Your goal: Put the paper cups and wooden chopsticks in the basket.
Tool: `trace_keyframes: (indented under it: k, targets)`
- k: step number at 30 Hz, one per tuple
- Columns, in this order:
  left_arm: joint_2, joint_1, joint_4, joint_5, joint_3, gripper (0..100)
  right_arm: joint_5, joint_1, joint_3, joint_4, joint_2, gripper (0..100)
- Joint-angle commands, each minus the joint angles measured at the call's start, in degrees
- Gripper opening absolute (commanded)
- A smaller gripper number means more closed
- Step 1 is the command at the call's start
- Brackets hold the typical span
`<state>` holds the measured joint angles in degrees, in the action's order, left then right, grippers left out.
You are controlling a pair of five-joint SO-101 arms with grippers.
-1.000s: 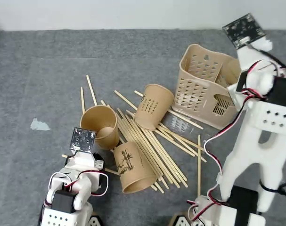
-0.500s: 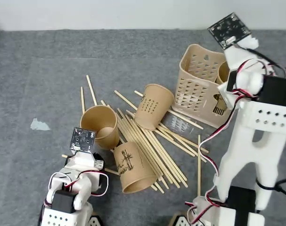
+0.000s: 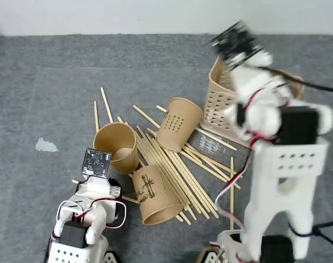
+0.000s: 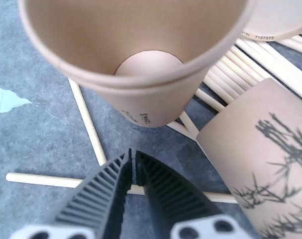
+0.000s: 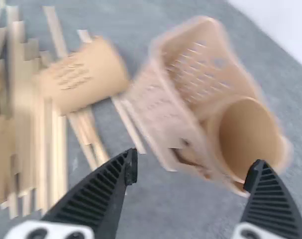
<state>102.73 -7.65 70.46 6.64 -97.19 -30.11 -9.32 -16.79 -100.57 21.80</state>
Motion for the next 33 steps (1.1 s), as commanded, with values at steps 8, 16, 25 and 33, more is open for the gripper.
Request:
trace_keyframes:
  k: [8,16,25,33]
  targets:
    - [0.35,-0.09,0.26,-0.35,0.66,1,5.8,-17.54,26.9,-2.24,20.09,34.9]
    - [0.35,-0.09,0.26,-0.35,0.66,1,5.89,-31.43,49.41,-0.22,35.91,35.0]
    - [0.35,-0.09,0.26,-0.35,0.66,1,6.07,-42.77,65.14,6.81,52.79,35.0]
    - [0.35,-0.09,0.26,-0.35,0.66,1,5.8,-44.7,74.02,14.55,53.49,35.0]
